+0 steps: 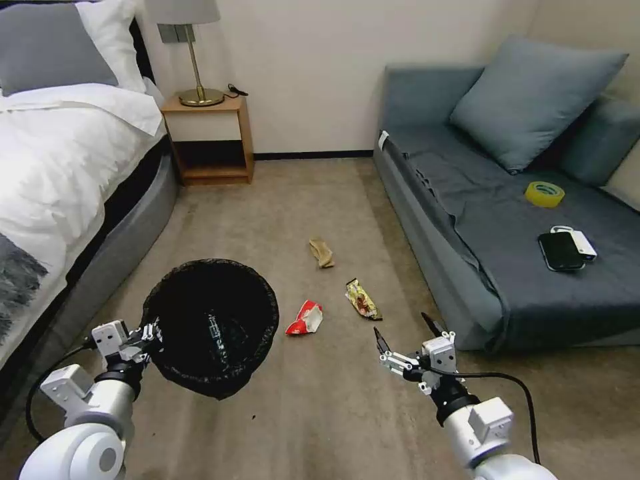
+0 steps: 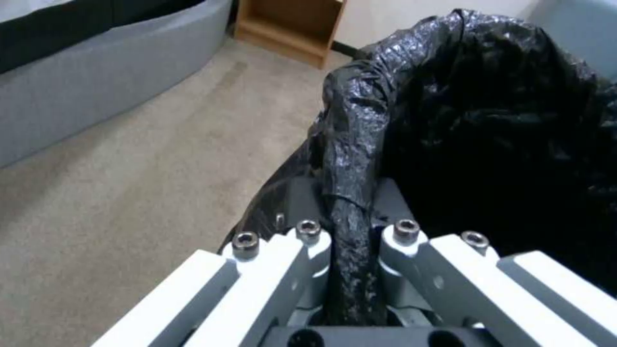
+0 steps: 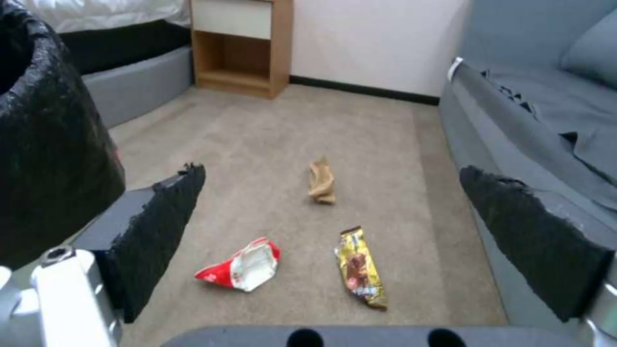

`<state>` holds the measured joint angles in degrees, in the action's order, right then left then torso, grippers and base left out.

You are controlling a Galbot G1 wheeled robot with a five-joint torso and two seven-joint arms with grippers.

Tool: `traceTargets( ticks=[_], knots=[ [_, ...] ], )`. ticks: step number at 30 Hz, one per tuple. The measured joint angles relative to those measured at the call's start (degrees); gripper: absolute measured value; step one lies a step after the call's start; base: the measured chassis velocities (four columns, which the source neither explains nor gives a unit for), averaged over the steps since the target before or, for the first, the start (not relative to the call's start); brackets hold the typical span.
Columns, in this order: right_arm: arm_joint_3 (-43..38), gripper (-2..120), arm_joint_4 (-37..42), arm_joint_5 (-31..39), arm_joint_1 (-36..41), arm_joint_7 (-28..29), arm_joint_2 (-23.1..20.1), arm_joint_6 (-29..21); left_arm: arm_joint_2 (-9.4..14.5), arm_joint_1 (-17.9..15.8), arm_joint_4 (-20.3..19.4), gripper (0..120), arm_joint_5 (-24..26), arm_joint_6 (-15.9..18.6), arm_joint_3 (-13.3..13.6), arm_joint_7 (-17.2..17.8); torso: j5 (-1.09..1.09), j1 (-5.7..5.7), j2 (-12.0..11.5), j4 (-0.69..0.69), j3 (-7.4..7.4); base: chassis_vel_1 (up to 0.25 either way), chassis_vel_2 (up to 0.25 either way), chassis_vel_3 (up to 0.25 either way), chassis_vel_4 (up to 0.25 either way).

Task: Pick up the trash bin, then pick up the garbage on the floor and place it into the trash bin.

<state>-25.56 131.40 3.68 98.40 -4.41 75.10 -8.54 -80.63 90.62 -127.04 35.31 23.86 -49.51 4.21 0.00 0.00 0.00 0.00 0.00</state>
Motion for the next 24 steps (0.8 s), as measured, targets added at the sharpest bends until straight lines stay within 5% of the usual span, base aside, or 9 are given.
traceTargets(
  ticks=[24],
  knots=[
    [1.2,100,-1.3,0.2,-1.3,0.1,-1.1,-0.9,-0.2,-0.4,0.4,4,0.0,0.2,-0.2,0.3,0.0,0.0,0.0,0.0,0.0,-0.036,0.039,0.038,-0.04]
  ],
)
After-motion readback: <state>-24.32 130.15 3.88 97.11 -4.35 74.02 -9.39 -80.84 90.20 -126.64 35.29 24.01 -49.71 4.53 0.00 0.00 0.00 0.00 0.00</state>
